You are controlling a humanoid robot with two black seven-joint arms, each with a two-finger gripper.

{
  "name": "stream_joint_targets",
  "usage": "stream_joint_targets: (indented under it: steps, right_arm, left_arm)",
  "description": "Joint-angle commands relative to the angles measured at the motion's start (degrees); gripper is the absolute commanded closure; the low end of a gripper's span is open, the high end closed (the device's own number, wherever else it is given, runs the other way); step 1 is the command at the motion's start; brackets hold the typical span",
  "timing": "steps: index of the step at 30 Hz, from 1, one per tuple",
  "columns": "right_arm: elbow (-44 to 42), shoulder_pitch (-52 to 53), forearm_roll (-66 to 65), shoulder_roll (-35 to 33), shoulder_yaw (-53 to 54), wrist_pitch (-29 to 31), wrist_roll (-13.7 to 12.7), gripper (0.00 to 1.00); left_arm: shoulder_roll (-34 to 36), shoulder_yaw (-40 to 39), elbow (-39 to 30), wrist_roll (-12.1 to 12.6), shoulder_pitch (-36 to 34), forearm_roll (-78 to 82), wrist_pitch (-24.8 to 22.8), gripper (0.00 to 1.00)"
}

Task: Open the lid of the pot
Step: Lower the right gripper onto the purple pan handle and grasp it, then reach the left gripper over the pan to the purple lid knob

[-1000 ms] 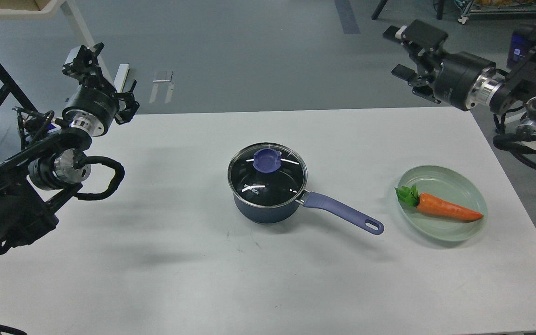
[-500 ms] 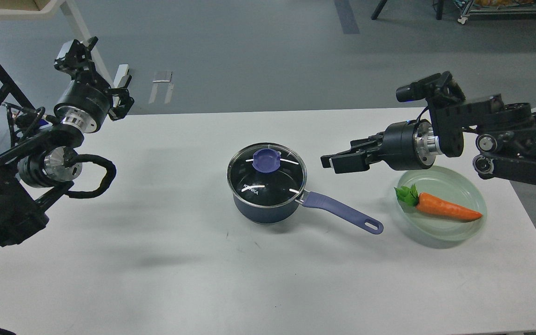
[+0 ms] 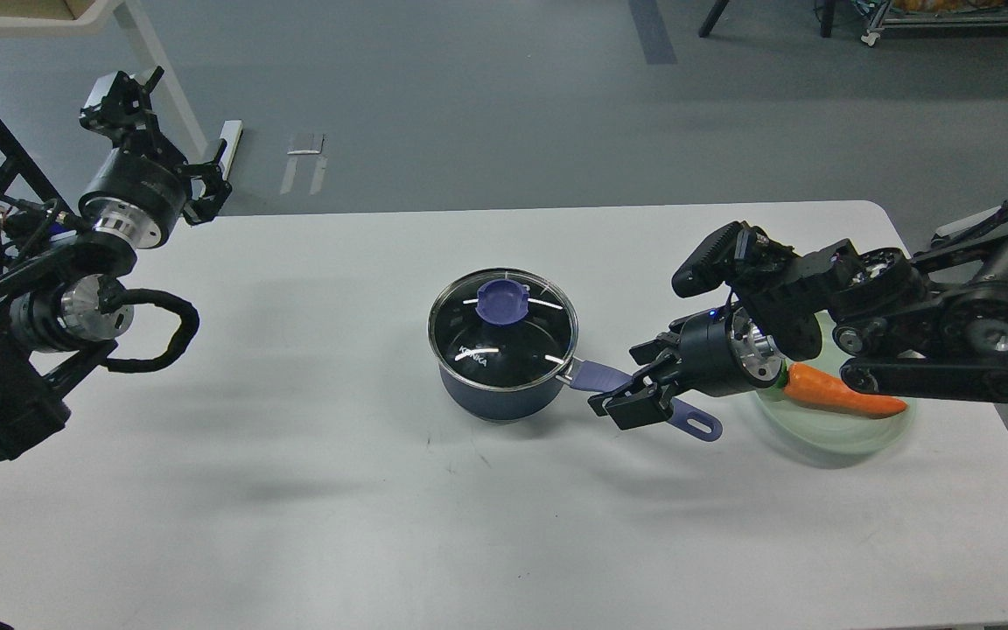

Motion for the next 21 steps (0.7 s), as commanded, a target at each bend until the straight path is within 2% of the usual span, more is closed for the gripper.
stream_joint_targets:
  steps: [1,5,10,16,21]
  right_arm:
    - [-0.1,-0.4,-0.7,-0.1,-1.2,-0.1,0.0,0.27]
    - [-0.1,-0.6,-0.7,-0.1,-2.0,-0.4,0.0,0.31]
    - [0.2,-0.6,-0.8,0.1,-2.3,-0.8,0.1,0.53]
    - [0.1,-0.5,-1.6,0.2,-2.4,-0.8,0.1,0.62]
    - [0.1,-0.5,-2.4,-0.1,-2.4,-0.8,0.1,0.74]
  left_arm:
    - [0.3,-0.1,-0.1,0.0,-0.1,0.0,-0.1,0.01]
    - [0.7,-0.1,0.0,0.0,-0.1,0.0,-0.1,0.01]
    - [0.6,0.0,-0.1,0.0,-0.1,0.1,-0.1,0.01]
    - [0.8,0.1,-0.1,0.0,-0.2,0.1,-0.1,0.01]
    - [1.0,0.2,-0.6,0.1,-1.1,2.9,0.0,0.01]
